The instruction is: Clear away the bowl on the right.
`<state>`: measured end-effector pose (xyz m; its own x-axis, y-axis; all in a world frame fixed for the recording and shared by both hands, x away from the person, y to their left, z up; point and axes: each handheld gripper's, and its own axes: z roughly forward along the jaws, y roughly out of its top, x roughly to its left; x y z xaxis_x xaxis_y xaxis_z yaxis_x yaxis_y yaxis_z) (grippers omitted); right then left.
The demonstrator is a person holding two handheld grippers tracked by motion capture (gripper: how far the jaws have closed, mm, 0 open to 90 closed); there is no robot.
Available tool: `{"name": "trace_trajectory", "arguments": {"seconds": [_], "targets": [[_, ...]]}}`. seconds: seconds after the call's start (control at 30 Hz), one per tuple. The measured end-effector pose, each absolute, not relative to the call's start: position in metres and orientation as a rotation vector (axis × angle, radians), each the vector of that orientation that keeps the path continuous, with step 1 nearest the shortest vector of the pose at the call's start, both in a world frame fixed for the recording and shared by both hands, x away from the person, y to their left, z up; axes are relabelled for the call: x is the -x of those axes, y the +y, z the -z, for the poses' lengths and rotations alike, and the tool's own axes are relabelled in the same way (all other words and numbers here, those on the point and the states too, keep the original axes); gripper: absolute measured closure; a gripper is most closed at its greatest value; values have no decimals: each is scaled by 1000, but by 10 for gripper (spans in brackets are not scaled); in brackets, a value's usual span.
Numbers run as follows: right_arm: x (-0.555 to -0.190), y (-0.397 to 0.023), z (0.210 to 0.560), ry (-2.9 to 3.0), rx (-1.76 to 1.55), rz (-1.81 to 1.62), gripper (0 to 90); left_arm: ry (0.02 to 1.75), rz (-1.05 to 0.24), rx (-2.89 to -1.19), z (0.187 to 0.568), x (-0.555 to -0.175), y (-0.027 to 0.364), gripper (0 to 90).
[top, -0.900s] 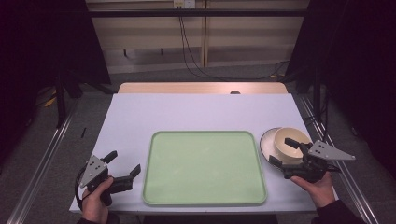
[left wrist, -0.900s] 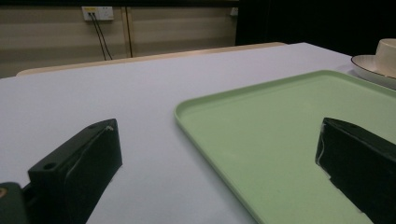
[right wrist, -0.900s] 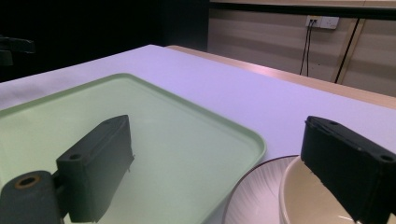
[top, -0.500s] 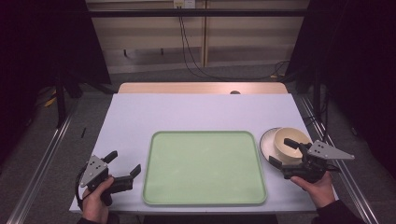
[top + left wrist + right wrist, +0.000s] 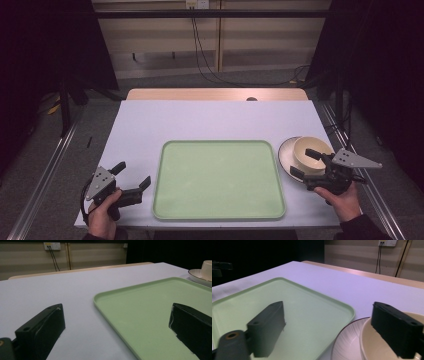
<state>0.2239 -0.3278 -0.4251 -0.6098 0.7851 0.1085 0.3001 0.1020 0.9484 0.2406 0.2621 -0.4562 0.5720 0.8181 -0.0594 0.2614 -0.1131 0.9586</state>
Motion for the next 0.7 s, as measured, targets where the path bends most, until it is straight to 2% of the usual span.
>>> {"name": "trace_trajectory", "arguments": {"seconds": [0.7], "targets": [[-230, -358, 415, 1932, -1152, -1478, 164, 917, -616, -1671, 456, -241, 262, 4]]}}
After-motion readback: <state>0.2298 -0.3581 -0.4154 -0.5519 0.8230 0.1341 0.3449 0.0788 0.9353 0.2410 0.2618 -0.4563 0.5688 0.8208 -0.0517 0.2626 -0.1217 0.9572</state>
